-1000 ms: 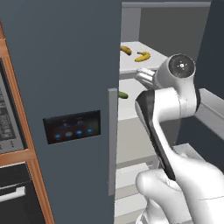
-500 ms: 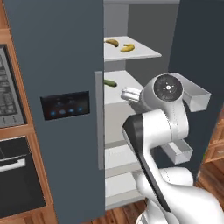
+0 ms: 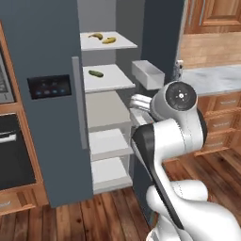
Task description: Place the banana in the correct fridge rack based on whether it is a fruit or vegetable. Finally, close the fridge door.
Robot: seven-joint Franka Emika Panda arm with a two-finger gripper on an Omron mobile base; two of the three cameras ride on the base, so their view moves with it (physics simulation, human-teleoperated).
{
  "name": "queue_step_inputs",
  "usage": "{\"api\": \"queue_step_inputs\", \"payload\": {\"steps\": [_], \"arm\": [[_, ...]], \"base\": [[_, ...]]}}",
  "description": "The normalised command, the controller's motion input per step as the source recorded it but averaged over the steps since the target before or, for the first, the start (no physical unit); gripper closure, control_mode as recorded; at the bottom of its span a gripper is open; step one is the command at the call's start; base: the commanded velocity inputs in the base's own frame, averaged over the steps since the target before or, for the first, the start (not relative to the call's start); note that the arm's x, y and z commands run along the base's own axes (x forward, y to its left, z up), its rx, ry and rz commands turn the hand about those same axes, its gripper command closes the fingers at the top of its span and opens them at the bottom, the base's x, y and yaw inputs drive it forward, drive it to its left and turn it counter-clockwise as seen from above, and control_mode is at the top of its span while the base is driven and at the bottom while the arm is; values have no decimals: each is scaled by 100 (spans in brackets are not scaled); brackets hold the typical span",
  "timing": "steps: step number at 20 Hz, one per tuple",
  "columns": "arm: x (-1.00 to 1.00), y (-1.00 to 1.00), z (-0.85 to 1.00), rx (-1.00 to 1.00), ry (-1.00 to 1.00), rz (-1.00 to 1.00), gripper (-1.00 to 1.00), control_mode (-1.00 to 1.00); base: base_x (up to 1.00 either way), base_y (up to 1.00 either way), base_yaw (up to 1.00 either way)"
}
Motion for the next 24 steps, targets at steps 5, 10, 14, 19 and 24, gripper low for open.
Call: {"api": "queue_step_inputs", "payload": {"steps": [5, 10, 14, 19, 24], "arm": [[0, 0, 0, 0, 0, 0, -100, 100], [0, 0, 0, 0, 0, 0, -100, 100], [0, 0, 0, 0, 0, 0, -100, 100], [0, 0, 0, 0, 0, 0, -100, 100], [0, 0, 0, 0, 0, 0, -100, 100]], "base": [[-22, -100, 24], [8, -100, 28], [46, -100, 38], [86, -82, 47], [90, -66, 52]]}}
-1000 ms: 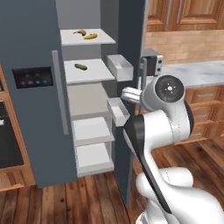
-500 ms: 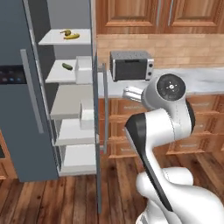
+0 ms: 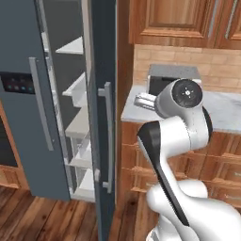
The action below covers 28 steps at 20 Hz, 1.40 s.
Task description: Place the banana in the correct fridge rack based on whether it is a fruit or vegetable. Finally, close the fridge door.
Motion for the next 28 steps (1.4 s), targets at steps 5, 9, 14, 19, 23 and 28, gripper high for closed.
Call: {"api": "queue_step_inputs", "payload": {"steps": [5, 9, 14, 19, 23, 28], "arm": [[0, 0, 0, 0, 0, 0, -100, 100], [0, 0, 0, 0, 0, 0, -100, 100], [0, 0, 0, 0, 0, 0, -100, 100], [0, 0, 0, 0, 0, 0, -100, 100], [0, 0, 0, 0, 0, 0, -100, 100], [0, 0, 0, 0, 0, 0, -100, 100]], "base": [[57, -65, 55], [47, -80, 52], [37, -46, 61], [20, -45, 52], [45, -50, 39], [49, -21, 26]]}}
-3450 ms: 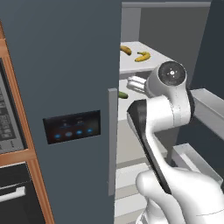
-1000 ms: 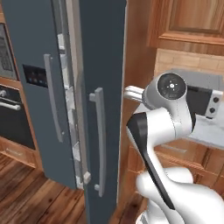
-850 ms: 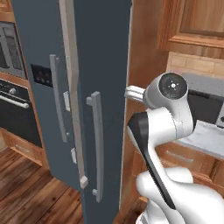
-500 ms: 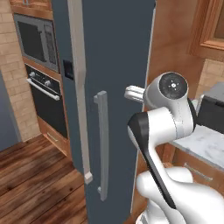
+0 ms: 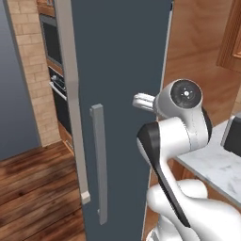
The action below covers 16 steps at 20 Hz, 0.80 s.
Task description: Place the banana in the correct fridge rack based on whether it is a fruit or vegetable. Finally, close the fridge door.
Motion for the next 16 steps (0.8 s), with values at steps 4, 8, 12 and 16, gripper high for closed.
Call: {"api": "queue_step_inputs", "payload": {"steps": [4, 8, 12, 16], "arm": [[0, 0, 0, 0, 0, 0, -100, 100], [17, 2, -2, 0, 0, 0, -100, -100], [84, 34, -15, 0, 0, 0, -100, -100], [74, 41, -28, -1, 0, 0, -100, -100]], "base": [[13, 0, 6], [5, -1, 0], [0, 0, 0], [0, 0, 0]]}}
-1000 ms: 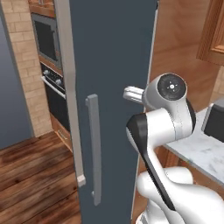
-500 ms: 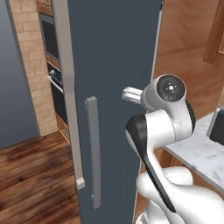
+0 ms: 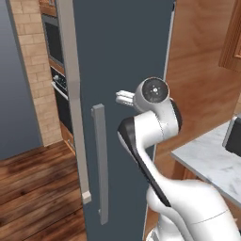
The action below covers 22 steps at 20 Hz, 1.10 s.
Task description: Place the banana in the correct fridge rack based on whether it is a fruit or vegetable. Finally, close the fridge door.
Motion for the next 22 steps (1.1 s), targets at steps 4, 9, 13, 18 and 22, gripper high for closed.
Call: {"api": "queue_step_inputs", "payload": {"steps": [4, 9, 13, 18, 22], "arm": [[57, 31, -14, 0, -1, 0, -100, -100], [48, 36, -3, -1, 0, 0, -100, -100], [39, 26, -6, -4, 0, 0, -100, -100], [37, 5, -16, -6, -1, -3, -100, -100], [56, 1, -18, -6, -1, -10, -100, -100]], "base": [[0, 0, 0], [0, 0, 0], [0, 0, 0], [0, 0, 0], [0, 0, 0]]}}
